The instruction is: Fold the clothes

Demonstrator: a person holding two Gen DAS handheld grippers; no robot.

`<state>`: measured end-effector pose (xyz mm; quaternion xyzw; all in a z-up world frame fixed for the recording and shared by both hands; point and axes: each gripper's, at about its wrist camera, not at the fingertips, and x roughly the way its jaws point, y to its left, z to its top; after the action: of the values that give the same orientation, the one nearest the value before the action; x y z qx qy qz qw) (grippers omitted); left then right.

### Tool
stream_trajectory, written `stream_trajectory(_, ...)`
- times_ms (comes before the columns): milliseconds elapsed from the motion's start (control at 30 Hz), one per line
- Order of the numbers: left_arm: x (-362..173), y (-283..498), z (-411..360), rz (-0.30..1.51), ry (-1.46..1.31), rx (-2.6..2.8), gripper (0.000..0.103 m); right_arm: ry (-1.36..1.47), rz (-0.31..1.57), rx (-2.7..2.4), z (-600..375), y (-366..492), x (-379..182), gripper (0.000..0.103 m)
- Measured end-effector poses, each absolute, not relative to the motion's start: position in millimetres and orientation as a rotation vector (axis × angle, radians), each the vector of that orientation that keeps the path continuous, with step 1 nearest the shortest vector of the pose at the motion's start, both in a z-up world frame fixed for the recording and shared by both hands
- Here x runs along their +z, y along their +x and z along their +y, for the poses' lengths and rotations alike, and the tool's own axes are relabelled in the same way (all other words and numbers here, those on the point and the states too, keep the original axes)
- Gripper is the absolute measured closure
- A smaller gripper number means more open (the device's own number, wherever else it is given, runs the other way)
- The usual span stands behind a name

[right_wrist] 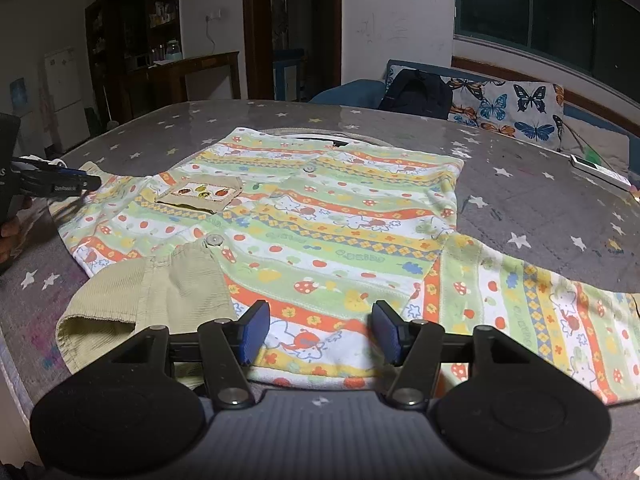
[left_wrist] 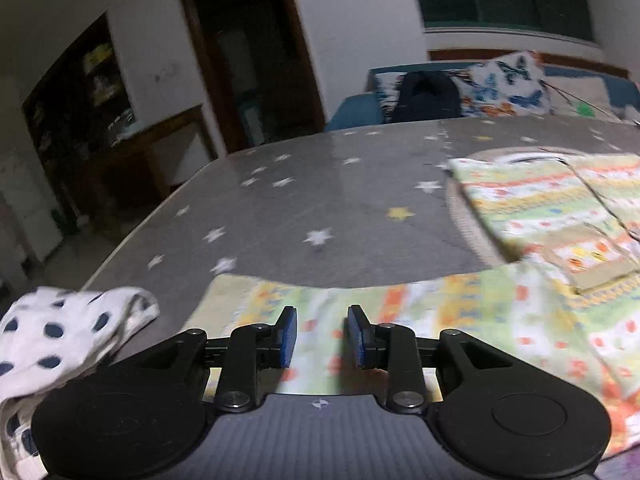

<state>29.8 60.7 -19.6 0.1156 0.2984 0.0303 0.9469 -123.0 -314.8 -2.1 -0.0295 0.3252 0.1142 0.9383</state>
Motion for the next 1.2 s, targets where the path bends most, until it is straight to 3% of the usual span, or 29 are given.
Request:
stream_trajectory(667,-13,66,106,0.653,0.208,0.213,0.071,-0.067,0.665,0.225,-313,-123,-4,0.042)
stream_trajectory(1200,-8,2,68,0.607,0.240,0.094,0.067,-0.066,0.664,0.222,-309,-122,-3,0.035)
